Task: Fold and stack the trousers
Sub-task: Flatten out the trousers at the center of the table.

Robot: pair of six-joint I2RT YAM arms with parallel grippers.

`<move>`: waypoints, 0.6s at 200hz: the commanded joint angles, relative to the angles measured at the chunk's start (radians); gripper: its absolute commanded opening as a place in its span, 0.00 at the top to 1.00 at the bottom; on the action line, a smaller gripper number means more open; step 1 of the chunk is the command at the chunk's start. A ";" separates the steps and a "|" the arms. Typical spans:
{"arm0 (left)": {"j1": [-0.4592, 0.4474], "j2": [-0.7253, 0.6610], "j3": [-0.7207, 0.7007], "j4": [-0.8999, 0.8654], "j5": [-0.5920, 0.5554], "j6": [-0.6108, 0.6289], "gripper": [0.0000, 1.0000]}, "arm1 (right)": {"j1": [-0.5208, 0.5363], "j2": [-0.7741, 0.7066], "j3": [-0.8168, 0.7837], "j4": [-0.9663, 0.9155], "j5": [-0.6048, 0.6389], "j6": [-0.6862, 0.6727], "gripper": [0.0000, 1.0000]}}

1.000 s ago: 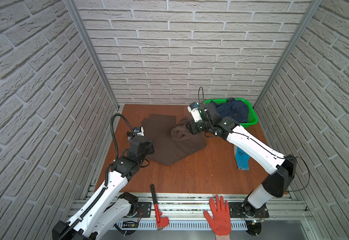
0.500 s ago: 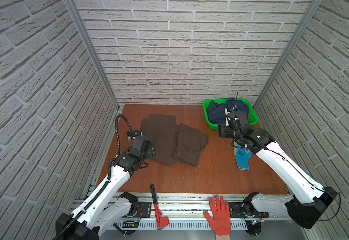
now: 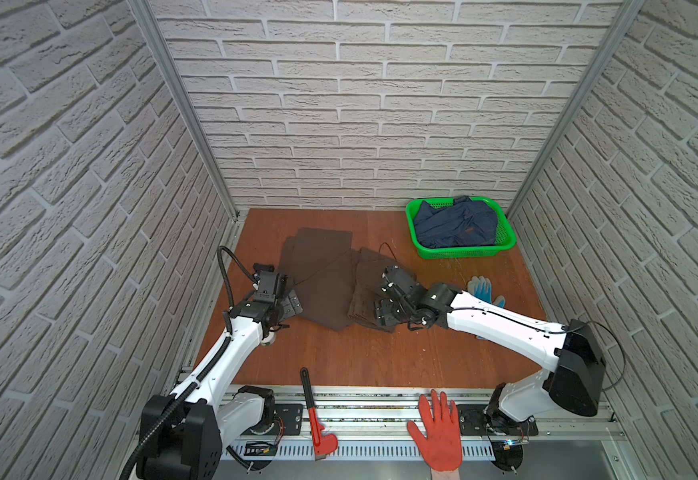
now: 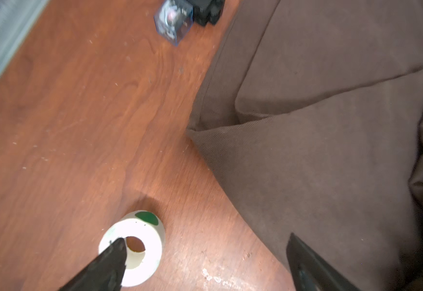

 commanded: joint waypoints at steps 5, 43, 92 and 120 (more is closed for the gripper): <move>0.011 0.091 0.023 0.119 0.054 0.010 0.02 | 0.029 0.088 0.106 0.042 0.018 0.022 0.14; 0.023 0.248 0.062 0.178 0.055 0.024 0.02 | 0.040 0.200 0.210 0.003 0.045 -0.004 0.13; 0.034 0.357 0.113 0.228 0.098 0.040 0.18 | 0.029 0.323 0.294 -0.060 0.063 -0.032 0.32; 0.047 0.400 0.128 0.237 0.125 0.047 0.48 | 0.014 0.334 0.298 -0.084 0.079 -0.030 0.54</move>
